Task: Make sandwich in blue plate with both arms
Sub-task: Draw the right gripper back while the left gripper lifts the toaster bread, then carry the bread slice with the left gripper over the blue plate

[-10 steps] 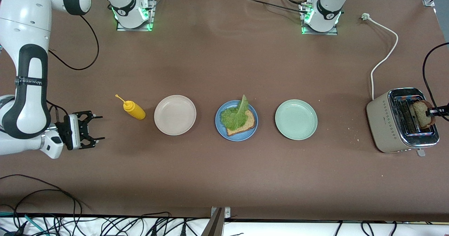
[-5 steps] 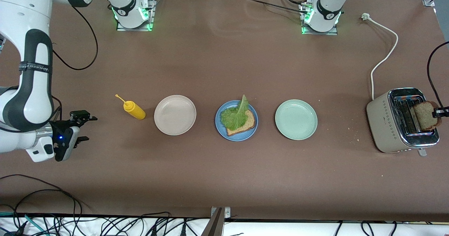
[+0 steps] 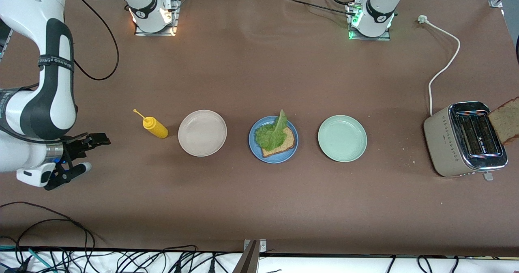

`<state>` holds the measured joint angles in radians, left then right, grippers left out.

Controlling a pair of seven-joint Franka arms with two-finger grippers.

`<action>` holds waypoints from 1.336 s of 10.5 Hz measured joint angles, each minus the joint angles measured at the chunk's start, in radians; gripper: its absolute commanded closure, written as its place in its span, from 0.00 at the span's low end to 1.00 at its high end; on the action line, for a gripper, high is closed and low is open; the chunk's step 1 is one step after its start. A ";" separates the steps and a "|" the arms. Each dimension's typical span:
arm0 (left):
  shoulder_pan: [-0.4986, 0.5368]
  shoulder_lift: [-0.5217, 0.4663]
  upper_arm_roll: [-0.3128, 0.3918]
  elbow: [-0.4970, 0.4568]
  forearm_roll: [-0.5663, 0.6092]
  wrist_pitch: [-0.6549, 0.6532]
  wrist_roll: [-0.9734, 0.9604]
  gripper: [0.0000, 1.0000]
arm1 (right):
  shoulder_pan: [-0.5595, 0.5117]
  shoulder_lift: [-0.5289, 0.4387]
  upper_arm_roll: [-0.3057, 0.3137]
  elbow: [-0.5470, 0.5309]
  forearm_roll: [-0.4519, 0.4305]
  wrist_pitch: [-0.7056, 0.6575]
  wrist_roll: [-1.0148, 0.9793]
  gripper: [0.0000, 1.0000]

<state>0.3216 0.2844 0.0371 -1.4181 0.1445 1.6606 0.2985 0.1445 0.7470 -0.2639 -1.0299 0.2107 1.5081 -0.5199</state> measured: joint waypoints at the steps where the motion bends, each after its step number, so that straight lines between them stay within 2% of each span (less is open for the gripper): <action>1: 0.000 -0.033 0.000 0.000 -0.001 -0.023 0.009 1.00 | 0.001 -0.017 -0.001 0.002 -0.024 -0.001 0.064 0.00; 3: 0.000 -0.070 -0.002 -0.001 -0.004 -0.051 0.019 1.00 | -0.001 -0.093 -0.034 0.019 -0.052 -0.047 0.148 0.00; 5: -0.002 -0.072 -0.011 0.001 -0.020 -0.050 0.022 1.00 | -0.007 -0.228 -0.083 0.025 -0.054 -0.149 0.203 0.00; 7: -0.014 -0.071 -0.050 0.001 -0.027 -0.050 0.022 1.00 | -0.009 -0.342 -0.081 0.012 -0.061 -0.207 0.332 0.00; 8: -0.023 -0.069 -0.066 0.001 -0.032 -0.050 0.020 1.00 | -0.008 -0.382 -0.062 -0.034 -0.082 -0.191 0.366 0.00; 9: -0.037 -0.064 -0.077 0.000 -0.059 -0.050 0.019 1.00 | -0.014 -0.438 -0.017 -0.129 -0.127 -0.132 0.387 0.00; 11: -0.087 -0.034 -0.083 -0.002 -0.136 -0.050 0.015 1.00 | -0.057 -0.584 0.131 -0.408 -0.196 0.047 0.551 0.00; 12: -0.119 -0.014 -0.083 -0.002 -0.192 -0.050 -0.003 1.00 | -0.072 -0.639 0.174 -0.516 -0.208 0.116 0.618 0.00; 14: -0.186 0.032 -0.086 -0.003 -0.279 -0.050 -0.086 1.00 | -0.090 -0.710 0.192 -0.659 -0.209 0.231 0.645 0.00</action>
<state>0.1354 0.3161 -0.0493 -1.4209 -0.1347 1.6108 0.2129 0.0546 0.0369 -0.0717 -1.6885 0.0020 1.7389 0.1249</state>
